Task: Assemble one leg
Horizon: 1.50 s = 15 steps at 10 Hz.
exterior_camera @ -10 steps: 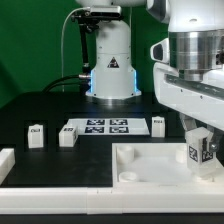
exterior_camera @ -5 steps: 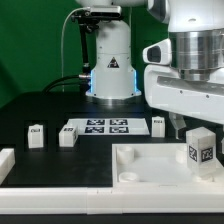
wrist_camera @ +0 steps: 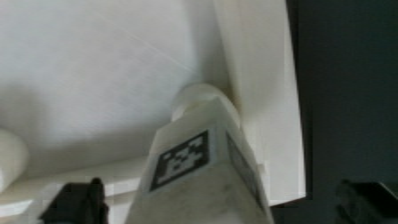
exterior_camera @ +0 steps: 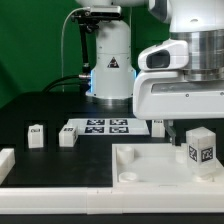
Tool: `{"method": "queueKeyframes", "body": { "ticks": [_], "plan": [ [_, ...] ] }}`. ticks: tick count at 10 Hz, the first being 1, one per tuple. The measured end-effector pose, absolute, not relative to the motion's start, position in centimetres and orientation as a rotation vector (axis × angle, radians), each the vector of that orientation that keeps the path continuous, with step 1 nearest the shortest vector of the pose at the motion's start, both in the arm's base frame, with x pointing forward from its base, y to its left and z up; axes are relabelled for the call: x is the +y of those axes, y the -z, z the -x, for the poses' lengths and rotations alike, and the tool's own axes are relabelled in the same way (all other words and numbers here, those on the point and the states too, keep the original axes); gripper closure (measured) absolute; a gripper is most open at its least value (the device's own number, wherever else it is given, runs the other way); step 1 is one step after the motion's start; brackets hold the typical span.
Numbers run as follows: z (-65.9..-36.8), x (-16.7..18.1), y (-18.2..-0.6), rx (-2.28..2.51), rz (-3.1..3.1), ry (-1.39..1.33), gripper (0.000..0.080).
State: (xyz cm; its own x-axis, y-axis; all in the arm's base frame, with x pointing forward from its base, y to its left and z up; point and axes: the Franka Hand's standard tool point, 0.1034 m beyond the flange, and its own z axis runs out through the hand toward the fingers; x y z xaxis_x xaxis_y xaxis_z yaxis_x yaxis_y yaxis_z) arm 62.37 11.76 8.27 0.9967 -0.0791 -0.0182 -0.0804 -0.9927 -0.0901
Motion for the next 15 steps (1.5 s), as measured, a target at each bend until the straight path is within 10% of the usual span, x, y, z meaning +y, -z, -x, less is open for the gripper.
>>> {"method": "queueKeyframes", "body": {
  "ticks": [5, 7, 9, 15],
  "plan": [
    [-62.24, 11.52, -8.28, -0.545, 3.006, -0.033, 0.0151],
    [-62.23, 11.45, -8.26, -0.546, 3.007, -0.034, 0.0410],
    [-62.22, 11.45, -8.24, -0.530, 3.010, -0.035, 0.0508],
    [-61.81, 12.00, -7.86, 0.486, 3.038, -0.028, 0.0508]
  ]
}}
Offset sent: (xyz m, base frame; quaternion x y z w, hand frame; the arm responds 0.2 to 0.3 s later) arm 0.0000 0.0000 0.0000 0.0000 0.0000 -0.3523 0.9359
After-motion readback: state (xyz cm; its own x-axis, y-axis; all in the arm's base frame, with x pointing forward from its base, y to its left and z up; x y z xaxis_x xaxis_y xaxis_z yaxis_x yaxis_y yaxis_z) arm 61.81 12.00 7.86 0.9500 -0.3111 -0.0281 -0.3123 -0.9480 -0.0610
